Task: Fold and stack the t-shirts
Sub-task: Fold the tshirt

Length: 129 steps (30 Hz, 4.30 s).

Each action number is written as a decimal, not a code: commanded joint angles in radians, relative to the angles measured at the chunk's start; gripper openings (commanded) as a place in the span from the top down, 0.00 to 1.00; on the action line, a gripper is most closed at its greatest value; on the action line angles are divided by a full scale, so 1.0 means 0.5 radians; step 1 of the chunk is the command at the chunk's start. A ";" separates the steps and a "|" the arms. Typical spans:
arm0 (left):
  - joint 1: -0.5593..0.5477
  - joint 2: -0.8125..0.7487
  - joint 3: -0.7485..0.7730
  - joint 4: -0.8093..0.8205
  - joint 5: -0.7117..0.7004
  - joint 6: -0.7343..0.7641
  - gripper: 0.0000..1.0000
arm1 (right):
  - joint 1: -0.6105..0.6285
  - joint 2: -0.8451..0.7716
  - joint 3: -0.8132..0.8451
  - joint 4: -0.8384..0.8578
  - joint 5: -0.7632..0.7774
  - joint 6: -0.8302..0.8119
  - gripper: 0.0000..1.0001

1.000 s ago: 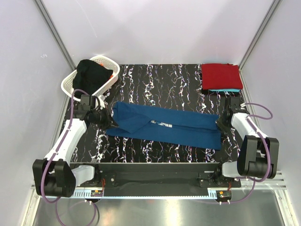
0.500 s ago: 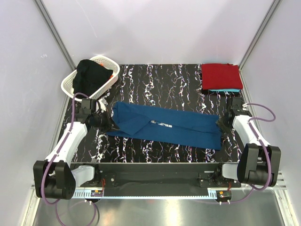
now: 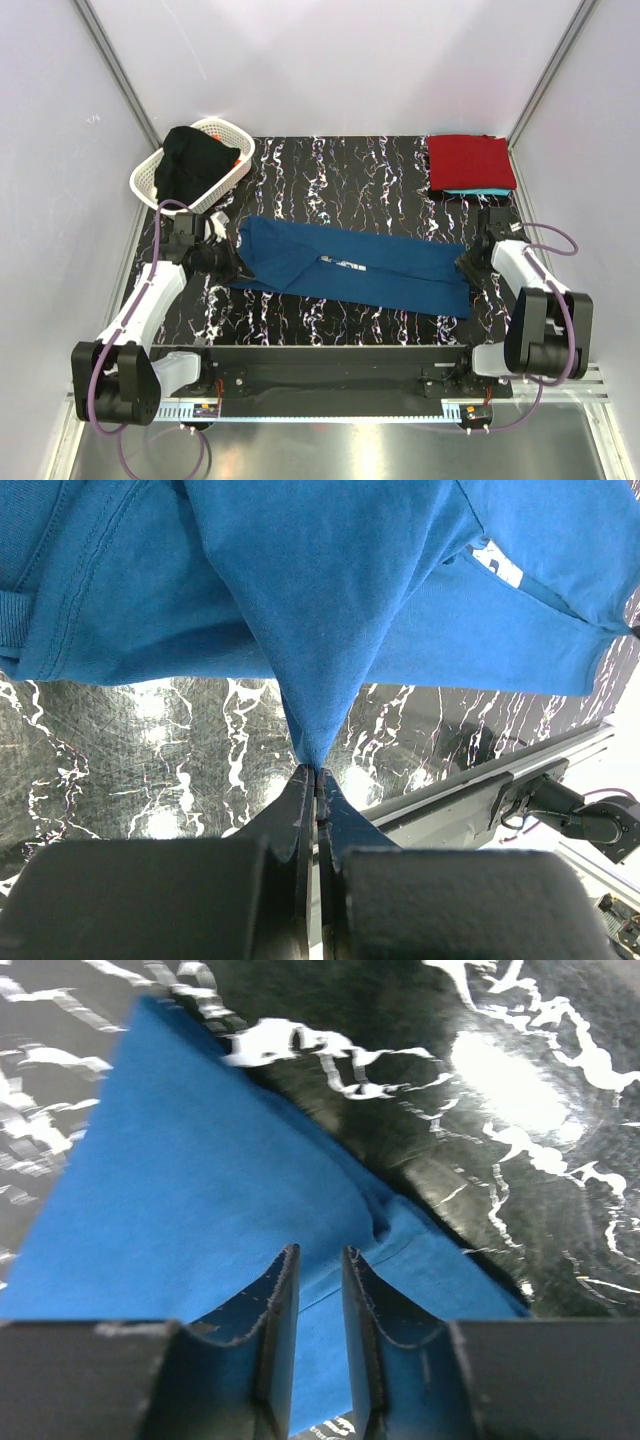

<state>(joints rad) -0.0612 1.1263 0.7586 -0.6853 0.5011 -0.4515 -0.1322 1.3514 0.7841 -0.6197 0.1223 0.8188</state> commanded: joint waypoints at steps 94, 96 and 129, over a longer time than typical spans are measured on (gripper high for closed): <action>0.006 -0.065 -0.124 0.223 0.069 0.072 1.00 | -0.018 0.645 0.635 0.104 0.185 0.004 1.00; 0.009 -0.059 -0.121 0.223 0.066 0.068 1.00 | -0.018 0.632 0.625 0.129 0.170 -0.012 1.00; 0.006 -0.044 -0.094 0.223 0.096 0.053 1.00 | -0.015 0.322 0.454 -0.034 -0.063 -0.079 0.76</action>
<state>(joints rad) -0.0612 1.1061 0.7094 -0.6098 0.5198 -0.4332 -0.1349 1.5768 1.0512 -0.6044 0.1284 0.7635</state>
